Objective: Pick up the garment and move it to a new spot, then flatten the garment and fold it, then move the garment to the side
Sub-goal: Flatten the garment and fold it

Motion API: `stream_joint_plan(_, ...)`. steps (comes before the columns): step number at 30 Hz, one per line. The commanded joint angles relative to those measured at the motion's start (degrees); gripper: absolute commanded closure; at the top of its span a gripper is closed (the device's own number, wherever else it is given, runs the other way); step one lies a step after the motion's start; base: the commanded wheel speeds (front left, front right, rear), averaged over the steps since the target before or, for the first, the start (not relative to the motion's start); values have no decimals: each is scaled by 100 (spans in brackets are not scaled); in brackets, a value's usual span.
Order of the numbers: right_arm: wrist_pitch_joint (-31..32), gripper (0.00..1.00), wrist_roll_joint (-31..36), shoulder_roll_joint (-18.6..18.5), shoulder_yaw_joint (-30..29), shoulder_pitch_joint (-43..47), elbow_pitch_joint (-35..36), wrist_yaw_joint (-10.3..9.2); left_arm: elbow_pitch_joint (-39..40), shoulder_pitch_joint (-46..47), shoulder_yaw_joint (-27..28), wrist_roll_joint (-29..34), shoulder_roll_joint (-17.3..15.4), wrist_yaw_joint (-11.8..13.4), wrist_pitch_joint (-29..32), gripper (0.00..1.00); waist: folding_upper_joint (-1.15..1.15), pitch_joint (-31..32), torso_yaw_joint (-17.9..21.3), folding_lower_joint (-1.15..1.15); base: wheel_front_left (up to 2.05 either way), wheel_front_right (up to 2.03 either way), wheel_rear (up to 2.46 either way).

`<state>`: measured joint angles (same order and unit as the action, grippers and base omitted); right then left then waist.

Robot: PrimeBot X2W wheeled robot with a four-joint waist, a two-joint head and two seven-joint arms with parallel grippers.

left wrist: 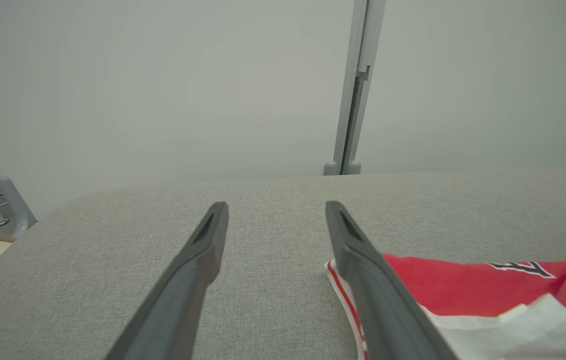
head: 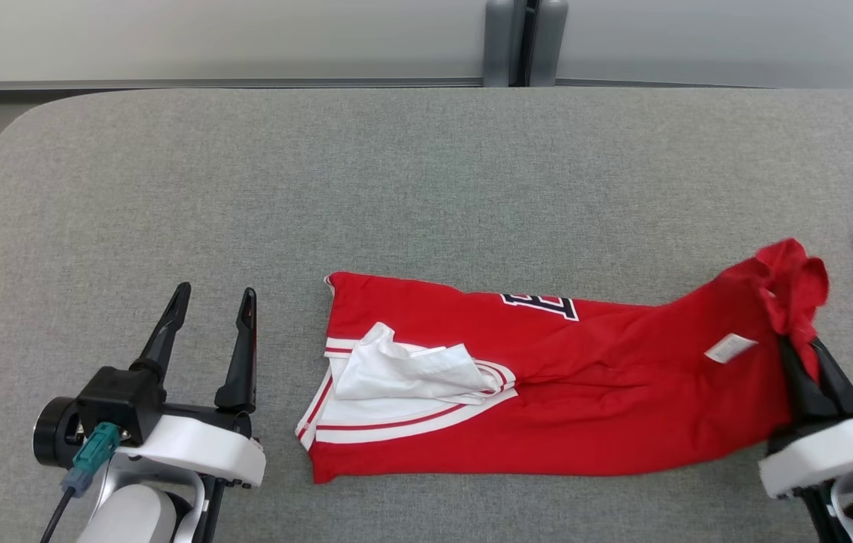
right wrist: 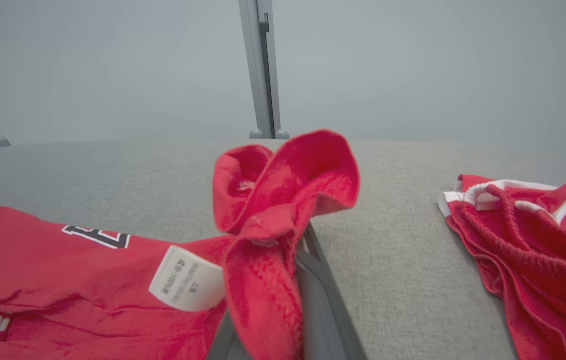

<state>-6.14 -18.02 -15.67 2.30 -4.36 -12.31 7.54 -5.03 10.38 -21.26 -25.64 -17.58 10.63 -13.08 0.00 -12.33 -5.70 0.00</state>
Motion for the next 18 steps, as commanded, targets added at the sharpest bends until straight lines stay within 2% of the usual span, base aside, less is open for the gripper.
stream_joint_plan(1, 79, 100, 48, 13, 122, -113, 211, -11, -14, -29, 11, -37, -43, -4, 10, 0, 0, 16, 13, 0, 0, 0, 0)
stream_joint_plan(5, 441, 100, -1, 244, 787, -409, 913, -8, -24, 0, 2, -60, -59, 3, 39, 0, 0, 13, 43, 0, 0, 0, 0)
stream_joint_plan(9, 685, 100, -215, 646, 1741, -864, 1112, -7, -20, 97, -23, -74, -56, -15, 71, 0, 0, -83, 27, 0, 0, 0, 0)
stream_joint_plan(13, 719, 100, -509, 1012, 2790, -1252, 760, -7, -54, 203, -73, -65, -14, -34, 78, 0, 0, -198, -91, 0, 0, 0, 0)
stream_joint_plan(18, 446, 100, -907, 1233, 3526, -1620, 1, -6, -120, 294, -111, -70, 60, -60, 35, 0, 0, -291, -268, 0, 0, 0, 0)
